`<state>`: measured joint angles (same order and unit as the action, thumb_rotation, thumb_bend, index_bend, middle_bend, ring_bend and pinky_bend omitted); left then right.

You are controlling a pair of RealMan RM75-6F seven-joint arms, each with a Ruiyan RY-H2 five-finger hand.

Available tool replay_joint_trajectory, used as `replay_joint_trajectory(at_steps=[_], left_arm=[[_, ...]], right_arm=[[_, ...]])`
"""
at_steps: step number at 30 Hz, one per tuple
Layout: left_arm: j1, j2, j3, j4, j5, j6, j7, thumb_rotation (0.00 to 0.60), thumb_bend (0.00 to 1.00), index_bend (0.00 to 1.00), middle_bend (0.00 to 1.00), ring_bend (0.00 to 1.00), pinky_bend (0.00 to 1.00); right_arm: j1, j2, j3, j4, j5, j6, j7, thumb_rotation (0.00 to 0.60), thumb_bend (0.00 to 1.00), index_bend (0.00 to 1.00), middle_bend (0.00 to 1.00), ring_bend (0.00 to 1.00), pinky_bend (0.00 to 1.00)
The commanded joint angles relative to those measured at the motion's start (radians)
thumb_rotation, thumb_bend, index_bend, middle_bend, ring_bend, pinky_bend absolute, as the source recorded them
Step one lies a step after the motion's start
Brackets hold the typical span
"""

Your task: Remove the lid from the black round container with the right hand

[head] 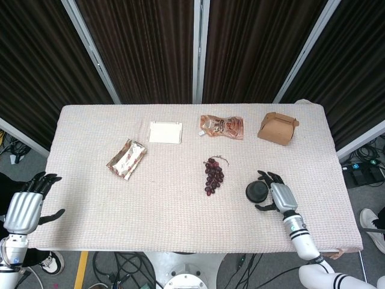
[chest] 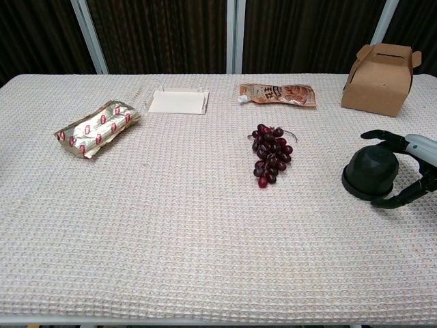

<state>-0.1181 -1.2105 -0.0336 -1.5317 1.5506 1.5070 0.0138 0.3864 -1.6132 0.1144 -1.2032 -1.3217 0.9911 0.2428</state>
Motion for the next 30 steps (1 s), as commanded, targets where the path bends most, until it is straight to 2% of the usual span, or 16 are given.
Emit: replay_joint_trajectory(at_steps=[1,19,30], left_arm=[[0.001,0.001,0.001,0.0,0.0,0.001,0.0,0.6,0.04,0.24,0.19,0.12,0.28],[0.003,0.002,0.001,0.001,0.0,0.004,-0.004,0.6,0.04,0.24,0.19,0.12,0.28],[0.005,0.002,0.002,0.005,0.0,0.005,-0.008,0.6,0.04,0.24,0.19,0.12,0.28]], right_arm=[[0.0,0.0,0.0,0.0,0.0,0.002,0.0,0.6,0.02,0.07,0.22,0.0,0.0],[0.004,-0.01,0.005,0.008,0.018,0.003,-0.017,0.6,0.08,0.07,0.29,0.0,0.0],[0.001,-0.014,0.005,0.013,0.02,0.015,-0.023,0.6,0.1,0.21,0.34,0.0,0.0]])
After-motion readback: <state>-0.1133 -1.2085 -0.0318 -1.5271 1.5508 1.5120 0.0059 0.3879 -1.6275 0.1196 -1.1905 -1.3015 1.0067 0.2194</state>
